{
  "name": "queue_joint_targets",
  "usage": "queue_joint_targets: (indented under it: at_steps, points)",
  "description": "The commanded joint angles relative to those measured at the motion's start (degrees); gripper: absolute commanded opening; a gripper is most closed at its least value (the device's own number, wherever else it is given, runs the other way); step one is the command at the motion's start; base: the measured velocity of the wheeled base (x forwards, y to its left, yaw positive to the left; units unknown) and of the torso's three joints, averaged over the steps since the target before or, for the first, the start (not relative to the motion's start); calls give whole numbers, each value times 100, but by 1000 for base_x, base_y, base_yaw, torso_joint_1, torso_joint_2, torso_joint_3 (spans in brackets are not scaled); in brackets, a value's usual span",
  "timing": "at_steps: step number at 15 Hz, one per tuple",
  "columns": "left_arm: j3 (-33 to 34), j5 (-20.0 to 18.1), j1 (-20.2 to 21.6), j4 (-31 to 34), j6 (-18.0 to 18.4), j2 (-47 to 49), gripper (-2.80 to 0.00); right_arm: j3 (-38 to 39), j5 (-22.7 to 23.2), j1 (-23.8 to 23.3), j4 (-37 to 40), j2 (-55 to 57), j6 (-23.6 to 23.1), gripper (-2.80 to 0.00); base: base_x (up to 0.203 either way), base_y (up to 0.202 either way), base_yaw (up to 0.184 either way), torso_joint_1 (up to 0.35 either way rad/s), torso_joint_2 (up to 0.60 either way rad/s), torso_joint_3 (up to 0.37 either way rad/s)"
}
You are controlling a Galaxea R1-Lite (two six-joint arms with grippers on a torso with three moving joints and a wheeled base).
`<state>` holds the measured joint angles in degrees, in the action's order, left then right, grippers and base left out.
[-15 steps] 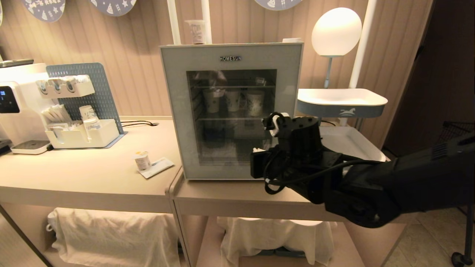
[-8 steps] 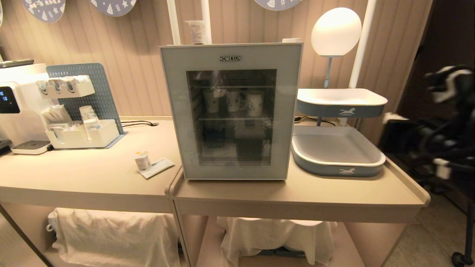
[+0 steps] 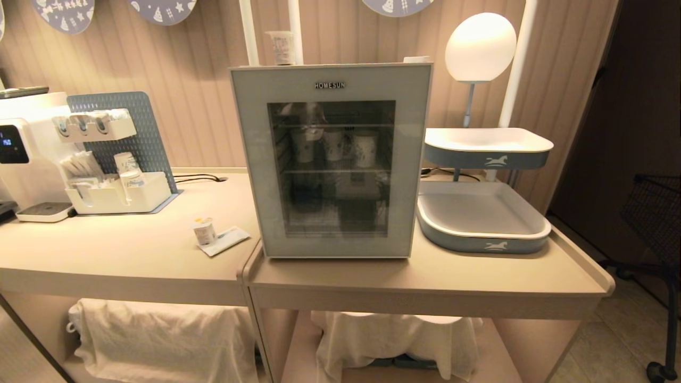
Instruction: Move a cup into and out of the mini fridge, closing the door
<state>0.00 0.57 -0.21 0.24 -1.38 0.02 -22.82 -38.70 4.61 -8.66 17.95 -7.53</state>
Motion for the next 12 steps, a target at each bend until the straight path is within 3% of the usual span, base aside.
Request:
queue_joint_targets:
  at_steps: [1,2,4,6,8,12]
  points:
    - [9,4,3,-7,-3,-2,-280,1251,561,-309,154,-1754,-35,-280,0,0,0,0,0,0]
    - [14,4,3,-2,-3,1,-280,1815,1038,-367,-51,-1812,37,-280,0,0,0,0,0,0]
    - [18,-4,3,-7,-3,-2,-280,2203,2607,-441,-194,-1807,610,-280,0,0,0,0,0,0]
    - [18,4,3,-7,-3,-2,-280,2275,3644,-475,393,-1805,780,-280,0,0,0,0,0,0]
    - [16,4,3,-1,-3,-2,-280,2257,3814,-478,1279,-1804,636,-280,0,0,0,0,0,0]
    - [15,-1,3,-2,6,-2,-280,2238,3910,-478,1082,-1804,305,-280,0,0,0,0,0,0]
